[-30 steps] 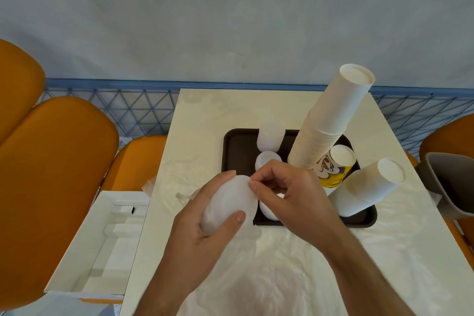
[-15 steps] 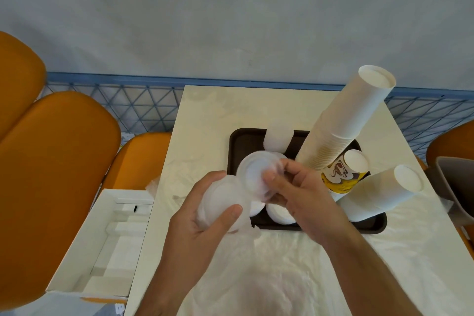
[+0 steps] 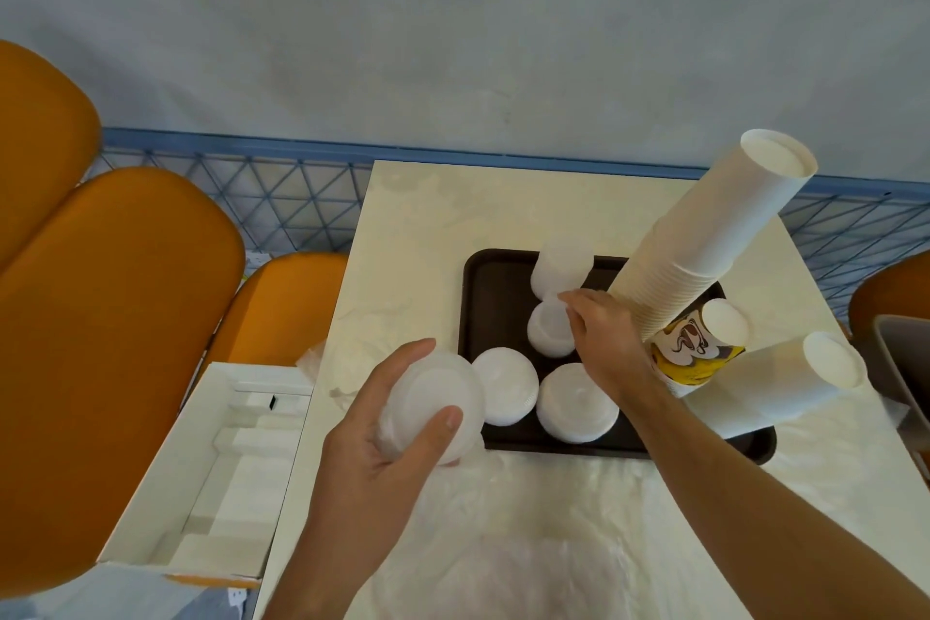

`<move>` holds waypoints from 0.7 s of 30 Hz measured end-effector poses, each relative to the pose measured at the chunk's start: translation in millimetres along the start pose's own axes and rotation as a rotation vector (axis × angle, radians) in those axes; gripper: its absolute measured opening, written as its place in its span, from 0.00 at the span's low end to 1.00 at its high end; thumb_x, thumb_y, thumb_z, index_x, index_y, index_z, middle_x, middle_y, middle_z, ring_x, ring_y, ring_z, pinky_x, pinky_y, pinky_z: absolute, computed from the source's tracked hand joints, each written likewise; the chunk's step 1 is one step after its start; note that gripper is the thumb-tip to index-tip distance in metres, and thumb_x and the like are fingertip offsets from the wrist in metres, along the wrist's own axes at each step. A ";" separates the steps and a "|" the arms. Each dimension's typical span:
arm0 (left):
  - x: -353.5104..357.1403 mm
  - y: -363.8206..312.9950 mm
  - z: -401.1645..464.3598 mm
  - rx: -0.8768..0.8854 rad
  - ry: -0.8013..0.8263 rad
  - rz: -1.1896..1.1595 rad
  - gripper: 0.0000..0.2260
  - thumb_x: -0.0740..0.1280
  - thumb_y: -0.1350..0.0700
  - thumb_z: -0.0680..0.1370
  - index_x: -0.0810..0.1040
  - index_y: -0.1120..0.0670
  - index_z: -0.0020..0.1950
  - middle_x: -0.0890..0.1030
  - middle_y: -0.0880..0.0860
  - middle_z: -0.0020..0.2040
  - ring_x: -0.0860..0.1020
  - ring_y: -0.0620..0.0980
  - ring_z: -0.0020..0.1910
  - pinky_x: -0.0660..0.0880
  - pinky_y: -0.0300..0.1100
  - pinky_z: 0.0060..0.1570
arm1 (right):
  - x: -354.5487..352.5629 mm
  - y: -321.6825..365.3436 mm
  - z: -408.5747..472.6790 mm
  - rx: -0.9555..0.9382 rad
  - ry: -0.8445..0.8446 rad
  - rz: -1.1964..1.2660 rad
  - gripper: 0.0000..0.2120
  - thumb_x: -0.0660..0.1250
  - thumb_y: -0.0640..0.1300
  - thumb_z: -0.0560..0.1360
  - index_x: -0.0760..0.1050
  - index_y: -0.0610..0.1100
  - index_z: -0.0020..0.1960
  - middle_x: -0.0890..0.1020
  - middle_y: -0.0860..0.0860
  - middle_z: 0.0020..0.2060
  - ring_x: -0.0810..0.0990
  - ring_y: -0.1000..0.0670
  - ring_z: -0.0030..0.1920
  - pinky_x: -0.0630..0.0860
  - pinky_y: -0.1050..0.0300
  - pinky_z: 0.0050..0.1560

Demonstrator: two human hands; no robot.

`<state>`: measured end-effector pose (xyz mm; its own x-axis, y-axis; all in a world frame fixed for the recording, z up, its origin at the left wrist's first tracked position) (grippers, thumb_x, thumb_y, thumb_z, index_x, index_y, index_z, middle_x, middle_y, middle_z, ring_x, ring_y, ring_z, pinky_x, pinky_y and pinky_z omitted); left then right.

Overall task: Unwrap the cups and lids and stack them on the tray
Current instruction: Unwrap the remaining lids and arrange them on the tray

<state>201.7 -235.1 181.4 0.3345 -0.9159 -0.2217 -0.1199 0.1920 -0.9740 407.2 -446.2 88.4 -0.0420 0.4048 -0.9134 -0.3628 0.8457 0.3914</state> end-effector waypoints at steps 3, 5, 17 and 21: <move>-2.0 2.4 0.7 -0.001 -0.005 0.021 0.24 0.71 0.42 0.69 0.68 0.24 0.61 0.72 0.27 0.60 0.71 0.31 0.60 0.82 0.47 0.52 | 8.5 -3.7 -1.0 0.040 0.062 -0.060 0.15 0.63 0.35 0.82 0.78 0.41 0.66 0.81 0.44 0.63 0.80 0.43 0.61 0.79 0.46 0.61; -2.6 2.6 1.3 -0.002 -0.008 0.034 0.24 0.70 0.41 0.68 0.68 0.23 0.61 0.71 0.27 0.60 0.70 0.31 0.60 0.82 0.48 0.53 | 13.8 -4.8 -2.3 0.078 0.122 -0.028 0.15 0.62 0.37 0.83 0.78 0.41 0.67 0.79 0.44 0.66 0.77 0.44 0.66 0.76 0.49 0.66; -2.5 0.6 1.2 0.001 -0.011 0.048 0.25 0.71 0.41 0.69 0.68 0.24 0.62 0.71 0.27 0.60 0.70 0.30 0.59 0.82 0.45 0.51 | 22.5 -8.1 -0.1 0.234 0.330 -0.091 0.08 0.74 0.46 0.75 0.79 0.47 0.52 0.79 0.49 0.61 0.78 0.49 0.53 0.81 0.57 0.54; -0.3 -2.9 0.2 0.004 -0.007 0.036 0.25 0.71 0.42 0.69 0.68 0.24 0.61 0.71 0.26 0.59 0.70 0.29 0.59 0.82 0.41 0.48 | 20.0 -5.3 2.2 0.244 0.358 -0.118 0.08 0.75 0.48 0.75 0.78 0.47 0.49 0.80 0.49 0.55 0.78 0.50 0.47 0.82 0.56 0.51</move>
<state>202.2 -235.3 184.2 0.3370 -0.9058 -0.2569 -0.1286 0.2260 -0.9656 410.3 -441.8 68.3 -0.3489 0.1907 -0.9175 -0.1564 0.9535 0.2576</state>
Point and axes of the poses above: each hand's wrist, its own z-axis towards the middle knuckle, its own x-axis out of the palm, y = z × x, the point moved 6 cm from there along z, towards the middle knuckle
